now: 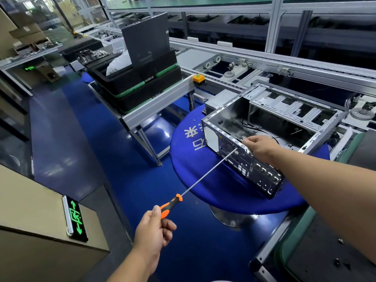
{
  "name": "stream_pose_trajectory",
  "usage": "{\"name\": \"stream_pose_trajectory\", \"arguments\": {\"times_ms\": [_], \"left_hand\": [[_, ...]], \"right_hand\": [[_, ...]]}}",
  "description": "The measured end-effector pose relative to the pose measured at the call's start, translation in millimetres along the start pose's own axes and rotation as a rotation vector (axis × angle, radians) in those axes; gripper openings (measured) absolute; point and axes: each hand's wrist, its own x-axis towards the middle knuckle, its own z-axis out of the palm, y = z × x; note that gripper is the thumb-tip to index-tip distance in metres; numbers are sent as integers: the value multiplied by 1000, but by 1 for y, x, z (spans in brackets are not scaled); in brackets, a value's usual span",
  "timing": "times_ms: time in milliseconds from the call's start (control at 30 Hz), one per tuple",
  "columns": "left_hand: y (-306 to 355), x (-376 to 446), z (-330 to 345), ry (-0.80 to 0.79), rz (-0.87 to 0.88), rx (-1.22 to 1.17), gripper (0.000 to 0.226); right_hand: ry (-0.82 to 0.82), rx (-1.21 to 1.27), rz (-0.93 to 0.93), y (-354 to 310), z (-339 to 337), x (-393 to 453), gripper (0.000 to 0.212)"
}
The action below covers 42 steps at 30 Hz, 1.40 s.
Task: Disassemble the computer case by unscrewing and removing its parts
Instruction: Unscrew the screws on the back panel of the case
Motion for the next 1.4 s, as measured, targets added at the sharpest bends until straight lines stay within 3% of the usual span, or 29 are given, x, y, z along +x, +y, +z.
{"name": "stream_pose_trajectory", "arguments": {"times_ms": [233,400,567,633,767,967,1167,1400], "left_hand": [[1,0,2,35,-107,56,67],[0,2,2,47,-142,69,67],[-4,3,1,1,-26,-80,29],[-4,4,1,23,41,-76,25],[-2,4,4,51,98,-24,34],[-2,3,4,76,24,32,45],[-4,5,4,84,-124,60,70],[-8,7,2,45,6,-77,26]], "right_hand": [[-7,6,1,3,0,3,33],[4,6,0,5,1,4,32],[11,7,12,4,1,3,33],[8,3,12,3,1,2,32],[8,17,12,2,0,2,30],[5,13,12,1,0,1,30],[5,15,5,0,0,-2,28],[10,10,6,0,0,-2,29]]}}
